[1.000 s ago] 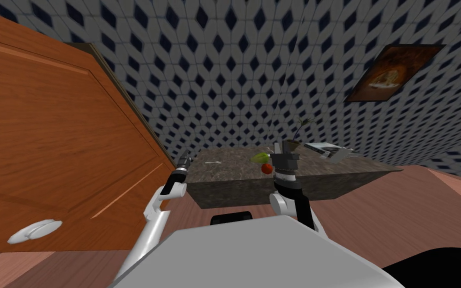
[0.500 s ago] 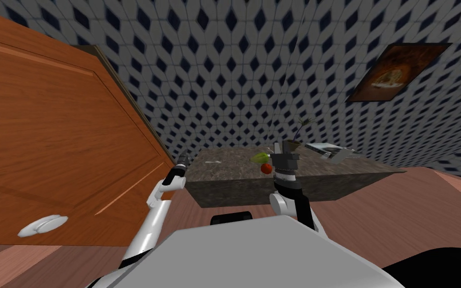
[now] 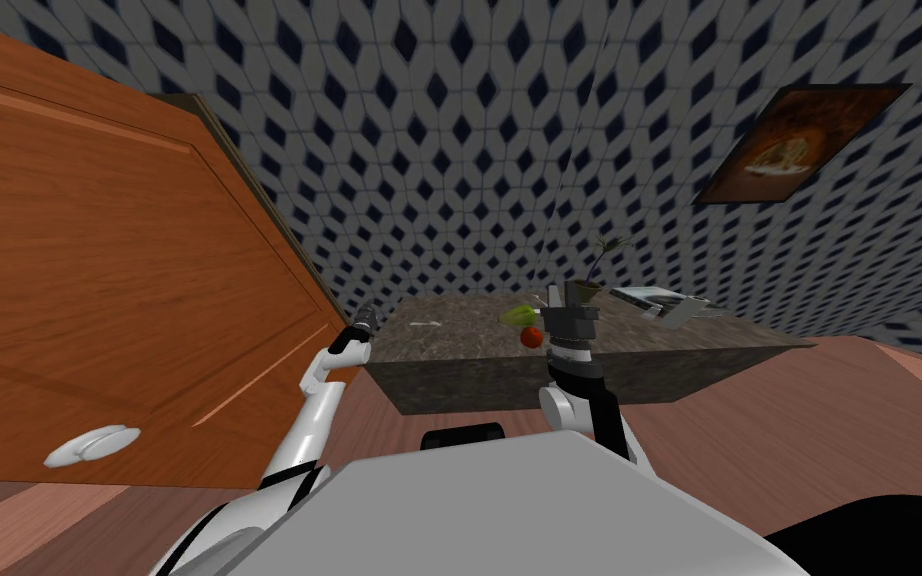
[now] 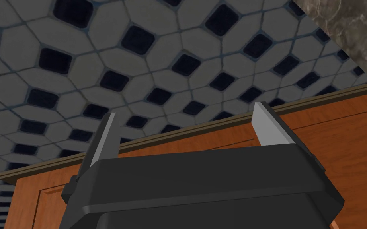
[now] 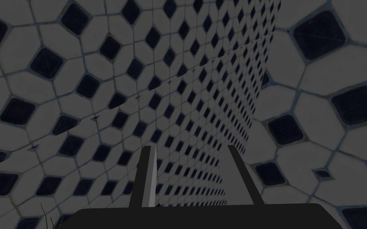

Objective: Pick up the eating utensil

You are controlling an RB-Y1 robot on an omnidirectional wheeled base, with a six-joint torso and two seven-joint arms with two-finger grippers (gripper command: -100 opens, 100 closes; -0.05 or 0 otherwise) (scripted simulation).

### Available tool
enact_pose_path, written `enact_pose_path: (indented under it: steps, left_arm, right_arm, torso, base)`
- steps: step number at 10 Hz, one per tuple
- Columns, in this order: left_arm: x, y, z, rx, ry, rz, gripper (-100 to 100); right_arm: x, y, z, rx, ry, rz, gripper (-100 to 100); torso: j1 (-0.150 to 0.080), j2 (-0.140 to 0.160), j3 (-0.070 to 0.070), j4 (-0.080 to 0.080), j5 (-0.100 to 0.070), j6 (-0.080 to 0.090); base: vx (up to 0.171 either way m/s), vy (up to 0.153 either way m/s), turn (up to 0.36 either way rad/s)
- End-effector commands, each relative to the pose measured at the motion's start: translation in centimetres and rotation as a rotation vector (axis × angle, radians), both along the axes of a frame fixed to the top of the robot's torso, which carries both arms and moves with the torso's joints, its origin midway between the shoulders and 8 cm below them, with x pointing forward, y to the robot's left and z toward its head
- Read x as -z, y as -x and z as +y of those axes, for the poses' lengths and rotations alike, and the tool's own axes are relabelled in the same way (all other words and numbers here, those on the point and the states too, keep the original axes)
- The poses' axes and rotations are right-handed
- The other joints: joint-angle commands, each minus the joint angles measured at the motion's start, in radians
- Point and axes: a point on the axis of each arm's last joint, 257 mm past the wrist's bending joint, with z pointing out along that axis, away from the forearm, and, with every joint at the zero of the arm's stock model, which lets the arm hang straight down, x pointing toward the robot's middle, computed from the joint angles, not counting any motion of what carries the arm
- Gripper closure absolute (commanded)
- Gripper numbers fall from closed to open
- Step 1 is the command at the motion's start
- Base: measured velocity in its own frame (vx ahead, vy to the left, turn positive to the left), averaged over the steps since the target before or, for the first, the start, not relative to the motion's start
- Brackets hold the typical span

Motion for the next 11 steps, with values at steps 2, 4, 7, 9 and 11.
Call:
enact_pose_path:
  steps: [2, 4, 7, 9, 11]
  left_arm:
    - [2.0, -1.2, 1.0, -0.03, 0.032, 0.082, -100]
    - [3.1, -2.0, 1.8, -0.051, 0.056, 0.14, -100]
    - [4.3, -2.6, 2.3, -0.069, 0.08, 0.201, -100]
    - [5.3, -3.2, 2.7, -0.082, 0.102, 0.261, -100]
    - [5.6, -3.8, 2.7, -0.087, 0.118, 0.305, -100]
  right_arm:
    - [0.0, 0.0, 0.0, 0.0, 0.0, 0.0, 0]
    - [0.0, 0.0, 0.0, 0.0, 0.0, 0.0, 0]
    - [0.0, 0.0, 0.0, 0.0, 0.0, 0.0, 0]
    - [0.0, 0.0, 0.0, 0.0, 0.0, 0.0, 0]
    - [0.0, 0.0, 0.0, 0.0, 0.0, 0.0, 0]
  torso:
    - [-0.001, 0.0, 0.0, 0.0, 0.0, 0.0]
    - [-0.001, 0.0, 0.0, 0.0, 0.0, 0.0]
    - [-0.001, -0.001, 0.0, 0.0, 0.0, 0.0]
    - [0.0, 0.0, 0.0, 0.0, 0.0, 0.0]
    - [0.0, 0.0, 0.0, 0.0, 0.0, 0.0]
  base:
    - [0.002, -0.028, 0.009]
    - [0.001, -0.032, 0.005]
    - [0.007, -0.024, 0.0]
    - [0.006, -0.024, -0.003]
    - [0.006, -0.02, -0.004]
